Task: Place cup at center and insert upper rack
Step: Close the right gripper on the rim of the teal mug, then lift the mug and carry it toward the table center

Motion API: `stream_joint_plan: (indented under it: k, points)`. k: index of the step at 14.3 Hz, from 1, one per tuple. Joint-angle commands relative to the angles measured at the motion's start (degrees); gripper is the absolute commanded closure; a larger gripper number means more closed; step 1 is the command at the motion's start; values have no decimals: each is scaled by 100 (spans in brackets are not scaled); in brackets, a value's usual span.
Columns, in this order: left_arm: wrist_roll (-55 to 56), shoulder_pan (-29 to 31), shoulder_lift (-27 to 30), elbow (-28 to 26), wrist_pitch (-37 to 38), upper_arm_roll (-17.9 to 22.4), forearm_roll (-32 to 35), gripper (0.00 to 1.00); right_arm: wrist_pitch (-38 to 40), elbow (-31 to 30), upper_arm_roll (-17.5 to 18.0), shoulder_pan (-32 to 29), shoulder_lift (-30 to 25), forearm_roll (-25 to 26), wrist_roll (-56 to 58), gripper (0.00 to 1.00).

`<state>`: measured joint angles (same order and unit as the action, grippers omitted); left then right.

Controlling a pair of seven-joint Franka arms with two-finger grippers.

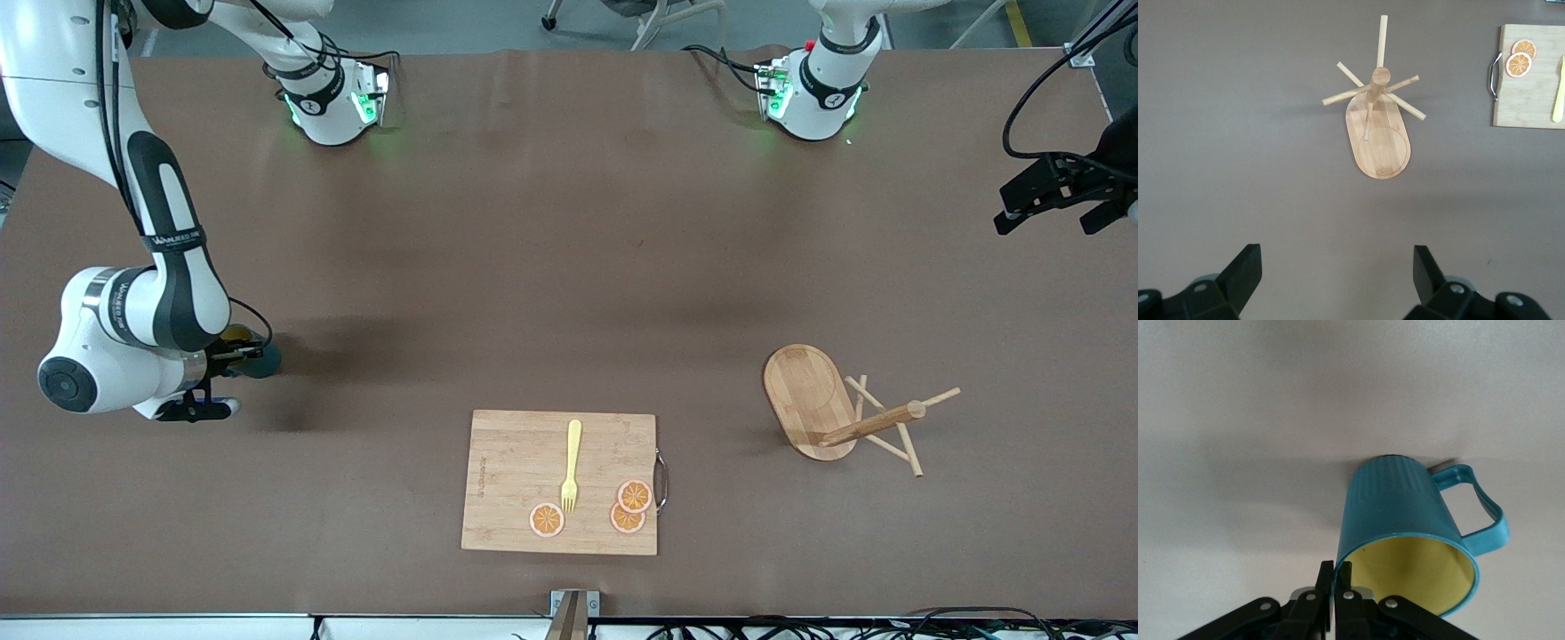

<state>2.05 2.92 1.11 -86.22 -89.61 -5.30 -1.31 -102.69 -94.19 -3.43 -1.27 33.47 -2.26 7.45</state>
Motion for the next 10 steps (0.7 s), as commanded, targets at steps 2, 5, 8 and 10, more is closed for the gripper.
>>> stream_joint_plan:
  k: [2, 5, 8, 10]
  points:
    - [6, -2, 21, 53, 49, 3, -72, 0, 371, 145, 44, 248, -112, -143, -24, 100]
    - [6, -2, 21, 53, 49, 3, -72, 0, 742, 523, 53, 715, -121, -160, -427, 100]
    - [6, 7, 21, 53, 49, 3, -72, 0, 707, 708, 44, 1005, -112, -616, -631, 100]
    - [6, -2, 21, 53, 49, 3, -72, 0, 646, 892, 44, 1294, -69, -635, -971, 100]
